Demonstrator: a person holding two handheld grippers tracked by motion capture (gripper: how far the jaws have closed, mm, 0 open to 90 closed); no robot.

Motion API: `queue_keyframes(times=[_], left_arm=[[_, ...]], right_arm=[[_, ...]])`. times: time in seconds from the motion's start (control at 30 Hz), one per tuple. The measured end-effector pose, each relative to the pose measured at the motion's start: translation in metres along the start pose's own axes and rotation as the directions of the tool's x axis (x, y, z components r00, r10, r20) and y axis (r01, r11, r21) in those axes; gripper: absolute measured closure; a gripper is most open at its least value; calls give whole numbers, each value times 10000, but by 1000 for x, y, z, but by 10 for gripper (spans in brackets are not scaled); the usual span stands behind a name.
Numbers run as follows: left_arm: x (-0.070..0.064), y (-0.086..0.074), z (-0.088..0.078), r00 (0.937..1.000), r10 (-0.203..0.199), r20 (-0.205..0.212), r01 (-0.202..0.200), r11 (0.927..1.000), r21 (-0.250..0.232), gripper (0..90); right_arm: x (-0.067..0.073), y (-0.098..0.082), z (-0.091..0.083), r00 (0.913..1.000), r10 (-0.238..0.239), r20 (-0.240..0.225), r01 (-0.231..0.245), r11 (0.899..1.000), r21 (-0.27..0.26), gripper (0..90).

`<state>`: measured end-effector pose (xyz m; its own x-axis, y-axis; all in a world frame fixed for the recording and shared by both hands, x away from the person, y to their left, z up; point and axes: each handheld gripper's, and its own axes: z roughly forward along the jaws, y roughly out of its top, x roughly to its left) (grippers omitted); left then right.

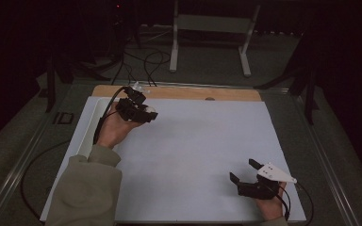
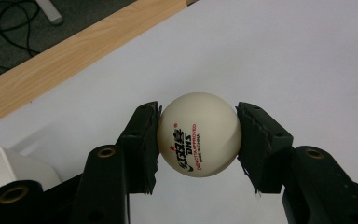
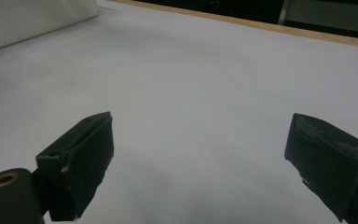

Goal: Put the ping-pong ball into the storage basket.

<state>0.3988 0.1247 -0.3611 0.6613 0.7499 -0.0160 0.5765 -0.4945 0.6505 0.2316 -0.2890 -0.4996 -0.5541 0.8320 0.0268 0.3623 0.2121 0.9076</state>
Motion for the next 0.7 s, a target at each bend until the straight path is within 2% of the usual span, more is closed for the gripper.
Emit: queue_keyframes(times=[0.7], left_arm=[[7,-9,-7,9999,-28,-112,28,10000,-59,514]], right_arm=[[0,0,0,10000,12,-16,-12,10000,-28,72]])
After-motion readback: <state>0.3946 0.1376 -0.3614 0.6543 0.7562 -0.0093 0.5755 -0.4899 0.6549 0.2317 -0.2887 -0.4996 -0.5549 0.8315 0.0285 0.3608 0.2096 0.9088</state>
